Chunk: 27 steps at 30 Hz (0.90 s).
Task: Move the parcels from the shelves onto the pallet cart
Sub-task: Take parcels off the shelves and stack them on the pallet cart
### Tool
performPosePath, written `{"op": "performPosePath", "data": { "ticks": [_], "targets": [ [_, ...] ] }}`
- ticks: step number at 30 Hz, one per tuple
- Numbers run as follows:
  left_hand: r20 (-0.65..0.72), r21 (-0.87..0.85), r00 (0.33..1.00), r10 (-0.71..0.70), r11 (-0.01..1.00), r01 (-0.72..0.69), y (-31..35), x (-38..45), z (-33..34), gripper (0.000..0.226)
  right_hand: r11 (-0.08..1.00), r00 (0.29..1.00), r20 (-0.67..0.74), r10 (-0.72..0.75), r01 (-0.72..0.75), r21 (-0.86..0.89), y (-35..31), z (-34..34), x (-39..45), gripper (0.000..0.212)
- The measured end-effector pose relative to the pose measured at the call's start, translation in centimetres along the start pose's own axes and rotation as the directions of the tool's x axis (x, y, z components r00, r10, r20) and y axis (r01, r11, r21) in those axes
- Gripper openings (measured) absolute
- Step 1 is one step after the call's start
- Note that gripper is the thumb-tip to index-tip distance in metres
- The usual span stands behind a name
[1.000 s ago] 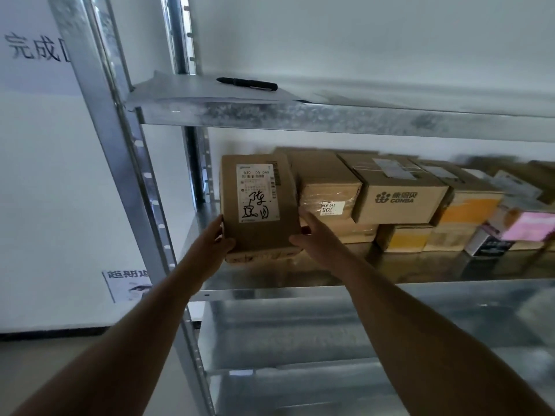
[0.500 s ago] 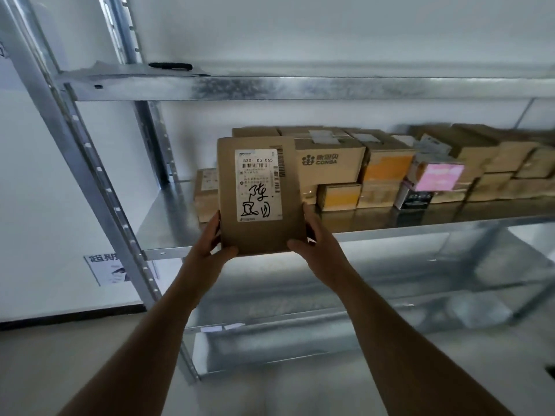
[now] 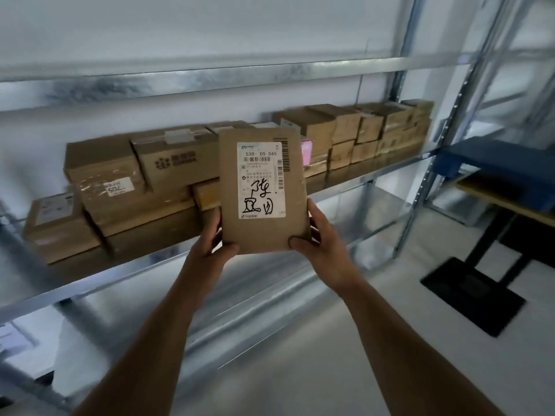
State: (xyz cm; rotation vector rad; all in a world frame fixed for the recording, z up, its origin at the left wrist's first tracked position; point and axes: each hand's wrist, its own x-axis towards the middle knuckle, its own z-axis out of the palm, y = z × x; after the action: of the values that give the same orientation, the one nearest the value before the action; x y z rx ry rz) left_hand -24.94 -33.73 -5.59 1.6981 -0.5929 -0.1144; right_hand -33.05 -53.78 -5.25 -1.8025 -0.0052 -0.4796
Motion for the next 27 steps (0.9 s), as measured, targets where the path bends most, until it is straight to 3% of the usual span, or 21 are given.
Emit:
{"op": "performPosePath", "data": {
  "ticks": [11, 15, 22, 27],
  "targets": [
    [0.245, -0.105, 0.969, 0.037, 0.994, -0.011, 0.1, 11.1, 15.9, 0.073, 0.990, 0.937, -0.330, 0.117, -0.134, -0.030, 5.0, -15.2, 1.5, 0.077],
    [0.328, -0.126, 0.944, 0.038, 0.992, 0.004, 0.7, 17.2, 21.5, 0.062, 0.988, 0.898, -0.427, 0.109, -0.144, -0.050, 6.3, -20.7, 4.6, 0.076],
    [0.423, -0.155, 0.905, 0.038, 0.987, 0.030, 1.3, 28.7, 29.6, 0.071, 0.985, 0.828, -0.550, 0.108, -0.163, -0.052, 8.6, -29.0, 11.7, 0.072],
    [0.506, -0.174, 0.861, 0.055, 0.984, 0.040, 0.8, 34.5, 35.2, 0.050, 0.979, 0.775, -0.627, 0.083, -0.182, -0.095, 11.2, -33.8, 14.5, 0.064]
  ]
}}
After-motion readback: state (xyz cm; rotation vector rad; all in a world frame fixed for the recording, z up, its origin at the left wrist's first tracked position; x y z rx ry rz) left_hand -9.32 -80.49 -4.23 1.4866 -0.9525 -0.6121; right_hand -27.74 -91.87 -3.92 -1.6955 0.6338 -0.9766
